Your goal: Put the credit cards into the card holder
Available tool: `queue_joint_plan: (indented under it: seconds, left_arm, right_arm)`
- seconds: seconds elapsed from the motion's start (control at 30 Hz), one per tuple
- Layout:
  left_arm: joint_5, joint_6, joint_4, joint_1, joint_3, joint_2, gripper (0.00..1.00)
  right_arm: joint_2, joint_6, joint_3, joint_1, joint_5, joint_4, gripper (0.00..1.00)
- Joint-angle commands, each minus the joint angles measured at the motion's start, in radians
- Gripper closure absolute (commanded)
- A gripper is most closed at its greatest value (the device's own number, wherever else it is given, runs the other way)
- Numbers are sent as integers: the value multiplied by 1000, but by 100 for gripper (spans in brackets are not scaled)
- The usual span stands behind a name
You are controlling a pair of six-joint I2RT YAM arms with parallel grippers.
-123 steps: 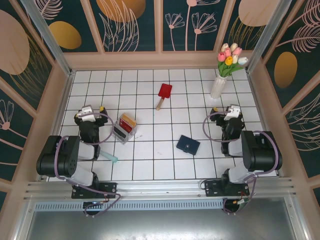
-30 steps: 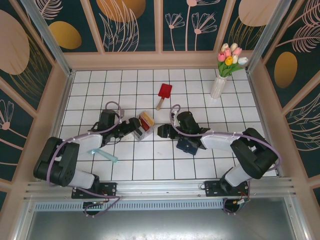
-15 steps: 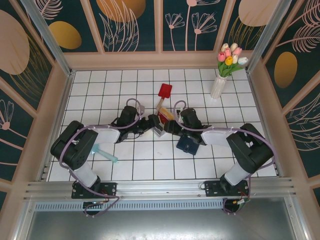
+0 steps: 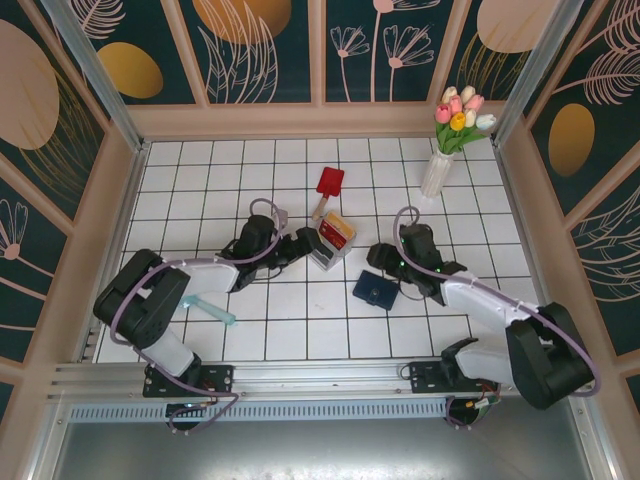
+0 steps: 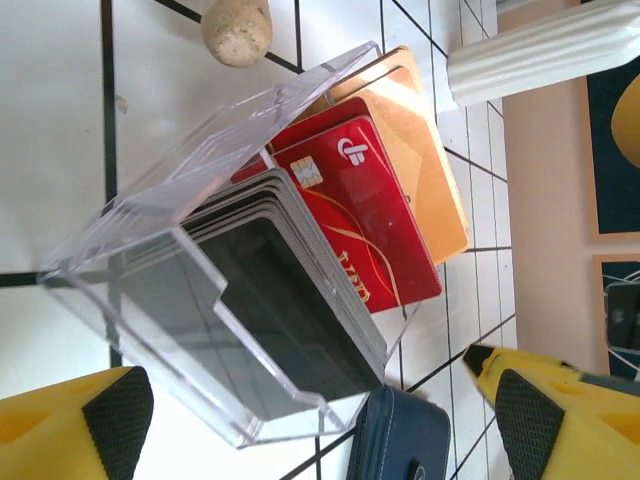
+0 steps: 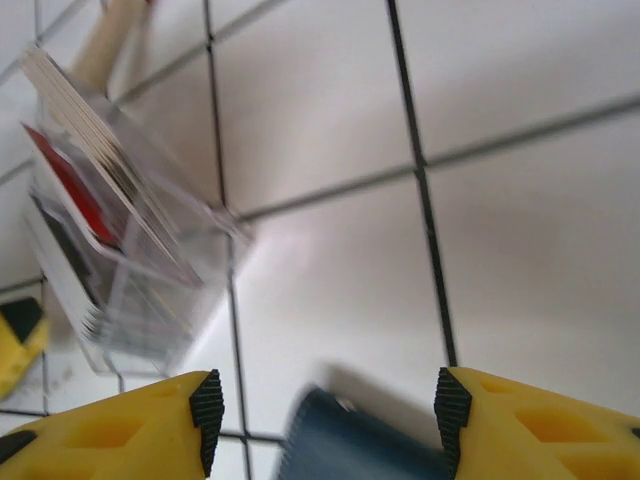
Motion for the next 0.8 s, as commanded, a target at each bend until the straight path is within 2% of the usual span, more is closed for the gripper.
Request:
queue_joint_plan:
  seconds: [0.0,0.1,0.17,0.3,0.67,0.77]
  left_arm:
    - [-19,35,-7,-11,-48,-53,9]
    - [-12,39,-6,-13,-66,-76,9]
    - [-12,45,-11,-12,-71,-91,9]
    - [-36,57,-38,-12,-72,-120,9]
    - [-101,66,-94,-14,-128,-206,9]
    - [-90,72,-95,-13,-143,-211,10]
  right_arm:
    - [-60,15,-73,-4,-21,-54,36]
    - [-44,36,-59,6,-5,-109,37]
    - [-42,4,-69,28,-33,-66,37]
    - [40,-59,-39,51,-154,2,41]
    - [268,-205,70,339,-273,185,48]
    - [295,-219,138,375,-215,121,48]
